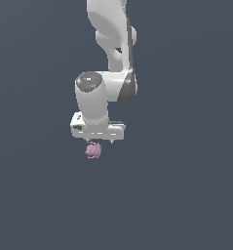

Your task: Pick up the object and move it to a goal position.

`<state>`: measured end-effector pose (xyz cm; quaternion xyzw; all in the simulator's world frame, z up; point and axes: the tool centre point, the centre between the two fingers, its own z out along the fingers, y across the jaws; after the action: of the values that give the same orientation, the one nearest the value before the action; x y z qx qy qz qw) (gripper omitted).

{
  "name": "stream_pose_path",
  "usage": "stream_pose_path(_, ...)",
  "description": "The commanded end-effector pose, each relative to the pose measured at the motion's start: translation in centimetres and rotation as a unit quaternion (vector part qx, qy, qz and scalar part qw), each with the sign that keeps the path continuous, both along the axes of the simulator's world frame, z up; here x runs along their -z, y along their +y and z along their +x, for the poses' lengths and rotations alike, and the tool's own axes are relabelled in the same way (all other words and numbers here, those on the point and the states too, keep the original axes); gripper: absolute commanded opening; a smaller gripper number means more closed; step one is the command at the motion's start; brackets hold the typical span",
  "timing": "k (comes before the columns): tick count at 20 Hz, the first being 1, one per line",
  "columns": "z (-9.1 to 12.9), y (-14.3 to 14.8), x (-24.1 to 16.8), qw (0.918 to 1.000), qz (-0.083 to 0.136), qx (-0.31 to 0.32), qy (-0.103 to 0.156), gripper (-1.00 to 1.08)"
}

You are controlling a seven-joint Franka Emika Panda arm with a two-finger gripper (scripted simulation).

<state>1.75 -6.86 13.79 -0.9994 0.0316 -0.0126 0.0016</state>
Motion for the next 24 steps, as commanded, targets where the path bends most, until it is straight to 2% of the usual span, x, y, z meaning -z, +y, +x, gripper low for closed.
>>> stream_pose_path(1, -0.2, -1.7, 1.9, 0.9999, 0.000, 0.010, 0.005, 1.00)
stream_pose_path(8, -0.8, -4.1, 4.5, 0.9996, -0.001, 0.024, 0.012, 1.00)
stream_pose_path(15, -0.8, -4.2, 5.2, 0.9996, -0.001, 0.025, 0.013, 1.00)
stream_pose_path(24, -0.9, -4.2, 9.3, 0.9996, -0.001, 0.025, 0.013, 1.00)
